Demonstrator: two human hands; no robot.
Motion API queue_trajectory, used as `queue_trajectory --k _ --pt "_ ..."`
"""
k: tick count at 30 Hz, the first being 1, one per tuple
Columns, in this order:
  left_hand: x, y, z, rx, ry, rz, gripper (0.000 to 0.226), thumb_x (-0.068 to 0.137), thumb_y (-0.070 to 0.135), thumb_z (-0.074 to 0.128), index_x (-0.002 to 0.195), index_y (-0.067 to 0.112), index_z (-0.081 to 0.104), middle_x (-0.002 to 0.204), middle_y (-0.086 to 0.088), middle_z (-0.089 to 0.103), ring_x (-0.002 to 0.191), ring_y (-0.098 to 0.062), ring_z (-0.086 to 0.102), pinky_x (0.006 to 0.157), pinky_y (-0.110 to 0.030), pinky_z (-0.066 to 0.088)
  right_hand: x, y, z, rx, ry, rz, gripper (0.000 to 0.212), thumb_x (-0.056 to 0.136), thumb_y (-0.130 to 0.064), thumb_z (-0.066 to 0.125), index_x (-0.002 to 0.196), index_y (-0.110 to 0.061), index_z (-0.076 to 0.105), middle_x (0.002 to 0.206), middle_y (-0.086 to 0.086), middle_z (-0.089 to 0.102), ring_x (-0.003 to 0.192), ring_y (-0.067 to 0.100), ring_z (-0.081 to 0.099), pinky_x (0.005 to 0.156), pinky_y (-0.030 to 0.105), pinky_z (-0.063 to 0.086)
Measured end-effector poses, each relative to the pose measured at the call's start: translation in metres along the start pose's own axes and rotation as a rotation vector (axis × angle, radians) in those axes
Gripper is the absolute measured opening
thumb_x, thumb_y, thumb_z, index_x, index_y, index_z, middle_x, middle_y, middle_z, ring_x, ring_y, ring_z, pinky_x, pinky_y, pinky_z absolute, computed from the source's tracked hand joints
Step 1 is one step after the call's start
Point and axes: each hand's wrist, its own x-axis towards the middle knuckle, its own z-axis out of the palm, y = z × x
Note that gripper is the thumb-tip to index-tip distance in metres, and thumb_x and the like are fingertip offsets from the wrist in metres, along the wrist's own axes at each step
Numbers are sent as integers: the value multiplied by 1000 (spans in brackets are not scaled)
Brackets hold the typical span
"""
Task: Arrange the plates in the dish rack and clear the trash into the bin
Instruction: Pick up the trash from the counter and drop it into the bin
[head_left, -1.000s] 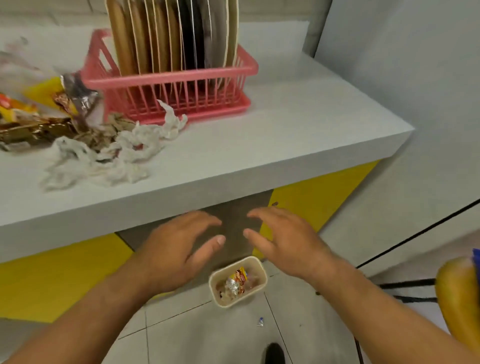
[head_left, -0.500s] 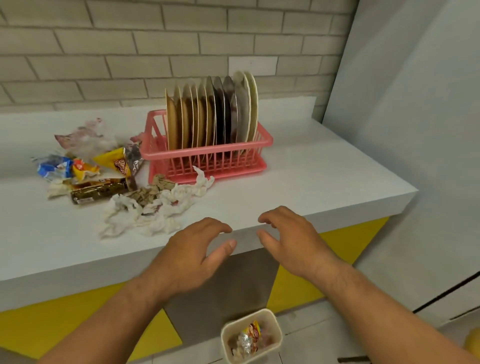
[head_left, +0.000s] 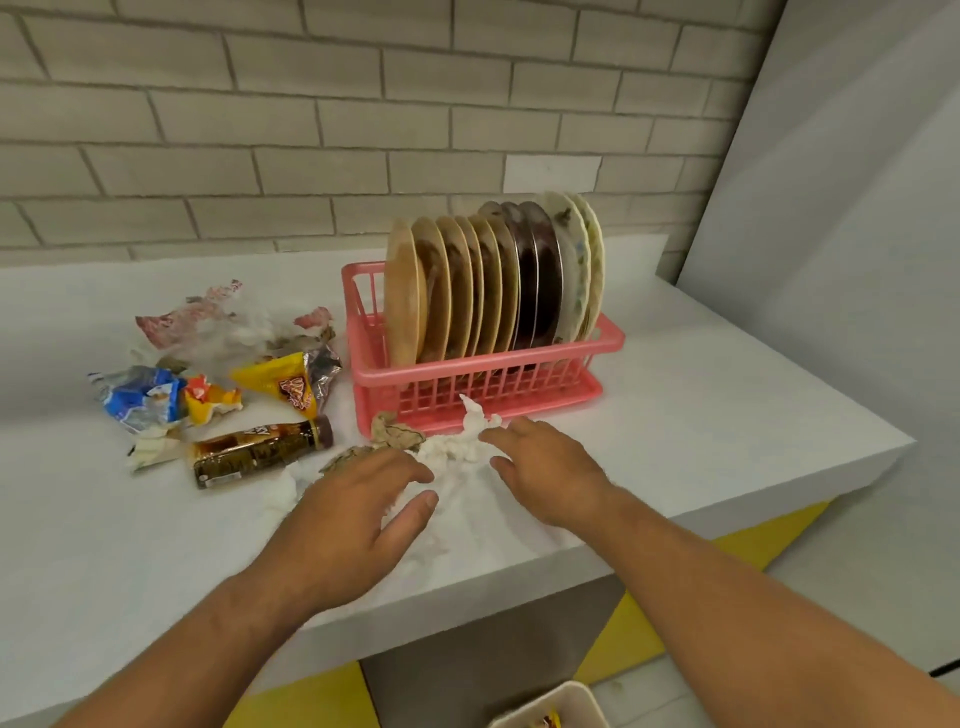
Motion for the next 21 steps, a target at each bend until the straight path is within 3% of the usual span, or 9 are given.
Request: queue_trajectory --k 6,10,13,18,21 --pt "18 -46 -20 -4 -12 57 42 90 58 33 113 35 60 109 25 55 101 6 50 82 -13 39 56 -12 15 -113 -156 57 43 101 -32 37 144 -35 33 136 10 45 122 30 44 94 41 43" --pt "29 -60 -17 -32 -4 67 31 91 50 41 112 36 60 108 27 54 98 8 47 80 -9 36 50 -10 21 -75 -129 70 35 101 -29 40 132 -24 55 123 8 52 115 29 51 93 34 42" --pt "37 -59 -12 -58 12 89 30 91 47 42 110 35 62 105 27 53 96 9 46 78 -5 35 41 -6 21 -19 -72 127 32 101 -25 38 123 -13 58 117 8 53 108 27 52 89 33 41" --pt "52 -50 -7 -47 31 114 35 92 48 38 110 30 63 107 18 59 100 -1 53 83 -24 48 29 6 17 76 12 219 33 100 -26 39 120 -7 56 121 7 50 96 22 52 79 27 40" --pt "58 -42 -5 -19 62 97 31 92 44 42 109 29 63 107 17 60 99 -3 53 82 -26 48 20 18 11 143 36 290 24 100 -26 38 110 -11 54 106 8 58 91 25 55 70 23 31"
